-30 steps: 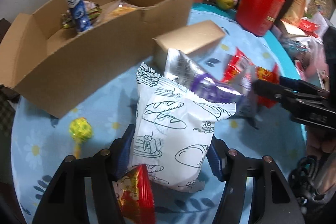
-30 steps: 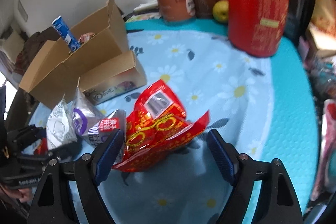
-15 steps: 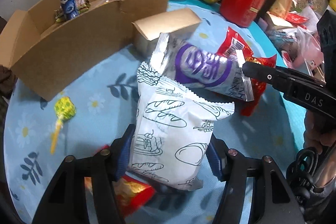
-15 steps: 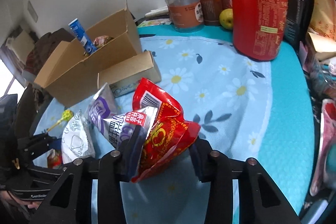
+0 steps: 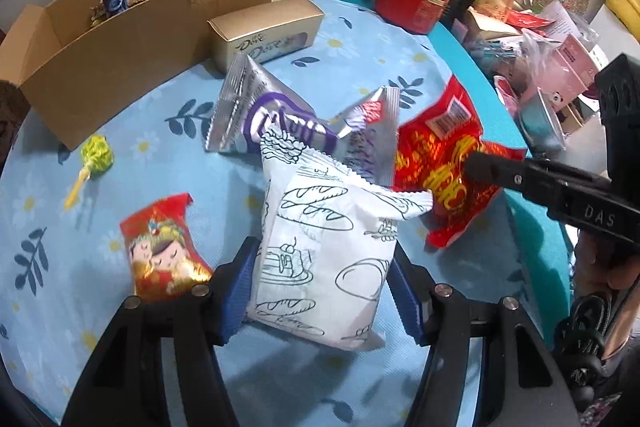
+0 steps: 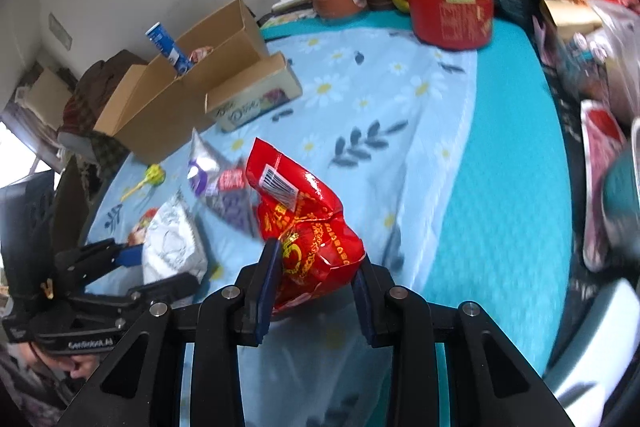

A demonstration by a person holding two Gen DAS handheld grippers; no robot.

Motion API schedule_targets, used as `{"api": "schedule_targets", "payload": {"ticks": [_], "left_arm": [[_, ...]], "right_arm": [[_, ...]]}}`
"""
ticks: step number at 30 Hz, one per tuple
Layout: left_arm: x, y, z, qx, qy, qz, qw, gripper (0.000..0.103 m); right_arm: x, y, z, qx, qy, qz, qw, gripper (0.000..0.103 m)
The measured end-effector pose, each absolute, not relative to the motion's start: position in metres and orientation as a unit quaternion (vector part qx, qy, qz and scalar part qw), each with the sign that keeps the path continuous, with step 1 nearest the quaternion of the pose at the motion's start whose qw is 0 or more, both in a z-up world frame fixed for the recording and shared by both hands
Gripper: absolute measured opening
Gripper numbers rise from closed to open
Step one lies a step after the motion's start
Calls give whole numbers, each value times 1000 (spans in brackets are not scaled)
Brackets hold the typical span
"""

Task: Organize snacks
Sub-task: 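Grasp the white bread-print bag with the left tool while the right tool grasps the red egg packet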

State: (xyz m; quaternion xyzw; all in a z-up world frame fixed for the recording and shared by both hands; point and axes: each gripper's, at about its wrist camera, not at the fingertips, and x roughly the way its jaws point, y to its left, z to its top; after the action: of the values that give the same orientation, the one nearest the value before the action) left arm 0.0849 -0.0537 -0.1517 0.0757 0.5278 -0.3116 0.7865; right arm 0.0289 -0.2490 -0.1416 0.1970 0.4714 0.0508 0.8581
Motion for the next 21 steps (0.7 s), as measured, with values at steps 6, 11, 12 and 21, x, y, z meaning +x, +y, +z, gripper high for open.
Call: {"api": "schedule_targets", "payload": {"ticks": [6, 11, 12, 21], "left_arm": [[79, -56, -152, 78, 524, -309, 790, 62], [83, -58, -156, 75, 526, -310, 789, 62], [83, -58, -157, 74, 527, -309, 788, 62], [87, -51, -159, 69, 527, -296, 794, 62]], "right_arm": [[17, -243, -147, 176, 496, 54, 849, 58], [24, -223, -149, 126, 505, 58, 852, 81], [26, -218, -149, 110, 509, 53, 852, 83], [26, -199, -132, -45, 470, -5, 881, 100]]}}
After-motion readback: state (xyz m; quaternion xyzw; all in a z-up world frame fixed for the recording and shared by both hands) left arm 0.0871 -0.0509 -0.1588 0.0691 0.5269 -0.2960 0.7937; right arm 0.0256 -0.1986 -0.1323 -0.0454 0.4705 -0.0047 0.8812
